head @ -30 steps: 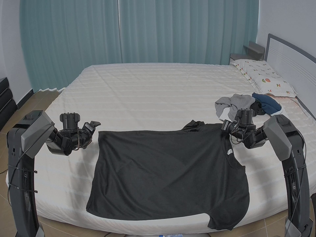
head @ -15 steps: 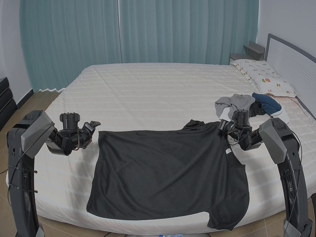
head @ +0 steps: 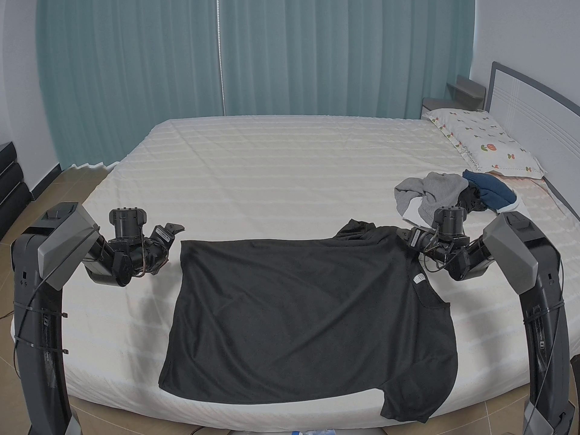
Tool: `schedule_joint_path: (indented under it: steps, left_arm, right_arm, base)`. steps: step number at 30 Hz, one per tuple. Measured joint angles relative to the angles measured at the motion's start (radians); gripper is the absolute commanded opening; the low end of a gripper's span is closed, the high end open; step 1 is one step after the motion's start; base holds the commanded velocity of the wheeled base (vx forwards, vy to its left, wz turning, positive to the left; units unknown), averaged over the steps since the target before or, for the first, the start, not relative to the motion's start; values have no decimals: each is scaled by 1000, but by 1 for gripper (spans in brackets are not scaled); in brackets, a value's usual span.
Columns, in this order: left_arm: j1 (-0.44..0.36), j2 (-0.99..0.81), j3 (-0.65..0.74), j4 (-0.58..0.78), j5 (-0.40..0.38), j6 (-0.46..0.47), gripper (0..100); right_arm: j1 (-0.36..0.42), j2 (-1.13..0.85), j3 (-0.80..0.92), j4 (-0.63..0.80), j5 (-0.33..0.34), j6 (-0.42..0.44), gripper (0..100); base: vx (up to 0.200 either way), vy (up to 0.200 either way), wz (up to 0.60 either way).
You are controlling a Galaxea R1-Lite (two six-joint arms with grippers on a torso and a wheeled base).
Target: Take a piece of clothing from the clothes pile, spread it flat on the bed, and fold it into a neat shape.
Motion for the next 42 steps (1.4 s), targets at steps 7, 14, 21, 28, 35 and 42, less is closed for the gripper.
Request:
schedule_joint_path:
  steps: [7,14,21,28,35,42]
  left_arm:
    - [-7,-45,58,-10,1,-1,100]
    - [-19,-117,156,-25,3,-2,100]
    - [-39,-216,415,-117,0,5,100]
    - [-89,-307,725,-253,0,60,100]
    - [-144,-360,871,-358,-6,44,100]
    - [-165,-388,898,-358,-5,31,100]
  right_arm:
    - [-22,-150,304,-92,24,103,100]
    - [-29,-316,647,-220,70,221,100]
    - [-32,-437,914,-402,128,318,100]
    - [-35,-495,1101,-600,176,360,100]
    - [-36,-520,1214,-672,232,383,100]
    - [-34,-526,1237,-673,246,383,100]
  base:
    - [-29,0,0]
    - [-200,0,0]
    - [-200,0,0]
    - [0,0,0]
    - [0,-57,0]
    - [0,-200,0]
